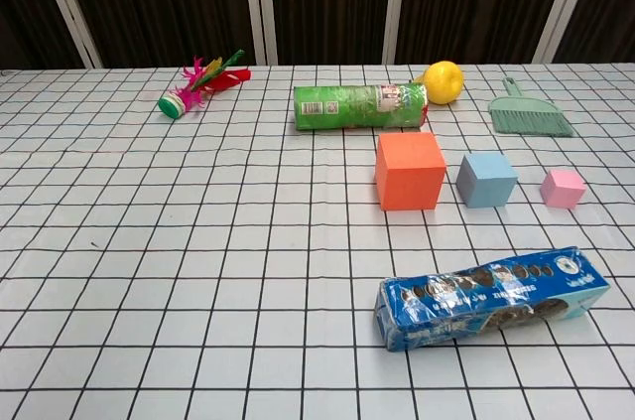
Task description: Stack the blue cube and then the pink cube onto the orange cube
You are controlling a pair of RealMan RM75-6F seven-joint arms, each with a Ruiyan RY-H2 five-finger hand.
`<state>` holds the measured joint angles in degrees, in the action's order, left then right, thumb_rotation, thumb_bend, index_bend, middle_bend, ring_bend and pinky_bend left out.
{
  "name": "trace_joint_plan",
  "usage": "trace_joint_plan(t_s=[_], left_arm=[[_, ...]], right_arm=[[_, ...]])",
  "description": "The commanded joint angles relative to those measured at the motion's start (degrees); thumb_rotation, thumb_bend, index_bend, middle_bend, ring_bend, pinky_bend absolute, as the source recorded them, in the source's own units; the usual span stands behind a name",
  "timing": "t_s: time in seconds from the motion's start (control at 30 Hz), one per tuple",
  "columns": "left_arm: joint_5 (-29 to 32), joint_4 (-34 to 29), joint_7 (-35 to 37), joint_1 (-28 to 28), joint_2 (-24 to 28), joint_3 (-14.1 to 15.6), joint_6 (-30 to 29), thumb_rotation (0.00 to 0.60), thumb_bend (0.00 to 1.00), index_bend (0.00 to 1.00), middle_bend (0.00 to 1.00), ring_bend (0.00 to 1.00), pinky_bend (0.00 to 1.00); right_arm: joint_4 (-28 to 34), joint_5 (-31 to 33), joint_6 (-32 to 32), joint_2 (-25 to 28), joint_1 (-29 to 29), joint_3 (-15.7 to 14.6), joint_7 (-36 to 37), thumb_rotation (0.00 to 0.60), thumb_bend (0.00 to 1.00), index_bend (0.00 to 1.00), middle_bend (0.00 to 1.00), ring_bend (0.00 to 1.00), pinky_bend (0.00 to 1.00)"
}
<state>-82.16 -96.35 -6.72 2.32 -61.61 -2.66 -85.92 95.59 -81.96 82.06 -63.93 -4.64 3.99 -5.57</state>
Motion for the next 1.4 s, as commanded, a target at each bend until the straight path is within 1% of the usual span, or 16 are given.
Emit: trace_joint_plan(t_s=[0.03, 0.47, 0.7, 0.87, 0.97, 1.03, 1.1, 1.17, 1.23, 1.33, 1.4], left_arm=[[0.02, 0.0, -0.13, -0.03, -0.03, 0.01, -0.06, 0.6, 0.2, 0.16, 0.0, 0.0, 0.02], [-0.31, -0.24, -0.97, -0.19, -0.33, 0.0, -0.7, 0.6, 0.2, 0.16, 0.0, 0.0, 0.02], [-0.54, -0.69, -1.04, -0.5, -0.2, 0.09, -1.26, 0.6, 0.2, 0.16, 0.0, 0.0, 0.02], [-0.58, -0.66, -1.56, -0.32, -0.46, 0.24, -0.8, 0.6, 0.2, 0.16, 0.0, 0.0, 0.02], [-0.04, -0.56, -1.63, -0.06, -0.5, 0.03, -0.26, 0.6, 0.2, 0.16, 0.0, 0.0, 0.02], [0.34, -0.54, -1.59, -0.13, -0.47, 0.05, -0.09, 0.6, 0.2, 0.16, 0.0, 0.0, 0.02], [0.72, -0.56, -1.51, -0.13, -0.46, -0.05, 0.05, 0.6, 0.2, 0.16, 0.0, 0.0, 0.02], [1.35, -0.5, -1.64, -0.03, -0.58, -0.26, 0.34, 0.6, 0.2, 0.16, 0.0, 0.0, 0.02], [1.79, -0.6, -1.86, 0.09, -0.64, -0.28, 0.78, 0.6, 0.2, 0.16, 0.0, 0.0, 0.02], [1.8, -0.72, -2.36, 0.08, -0.71, -0.36, 0.57, 0.6, 0.2, 0.16, 0.0, 0.0, 0.02], [1.79, -0.7, -2.42, -0.02, -0.72, -0.38, 0.32, 0.6, 0.2, 0.16, 0.0, 0.0, 0.02]], right_arm=[[-0.02, 0.18, -0.13, -0.03, -0.05, 0.05, -0.1, 0.6, 0.24, 0.01, 0.08, 0.06, 0.06], [0.14, 0.42, -0.68, 0.18, -0.19, -0.06, -0.11, 0.6, 0.24, 0.01, 0.08, 0.06, 0.06], [0.04, 0.55, -2.2, 0.17, -0.66, -0.58, -0.45, 0.6, 0.24, 0.01, 0.08, 0.06, 0.06], [-0.44, 0.58, -2.17, -0.42, -1.02, -0.18, -0.48, 0.6, 0.24, 0.01, 0.08, 0.06, 0.06], [-0.53, -0.68, -1.56, -1.21, -1.33, -0.01, 0.41, 0.6, 0.24, 0.02, 0.08, 0.07, 0.06], [-0.66, -1.97, -1.8, -1.79, -2.09, 0.11, 1.32, 0.6, 0.24, 0.04, 0.08, 0.08, 0.06], [-0.27, -2.48, -3.59, -1.95, -3.8, 0.72, 1.75, 0.6, 0.24, 0.08, 0.08, 0.08, 0.06], [0.96, -1.83, -6.6, -1.95, -6.57, 2.35, 1.47, 0.6, 0.24, 0.08, 0.08, 0.08, 0.06], [2.77, 0.13, -10.09, -1.75, -9.57, 4.35, -0.37, 0.6, 0.24, 0.08, 0.08, 0.08, 0.06], [6.08, 5.05, -15.96, -1.8, -14.39, 7.28, -5.88, 0.6, 0.24, 0.08, 0.08, 0.08, 0.06], [8.35, 10.37, -20.91, -1.96, -17.69, 8.54, -10.05, 0.6, 0.24, 0.08, 0.08, 0.08, 0.06]])
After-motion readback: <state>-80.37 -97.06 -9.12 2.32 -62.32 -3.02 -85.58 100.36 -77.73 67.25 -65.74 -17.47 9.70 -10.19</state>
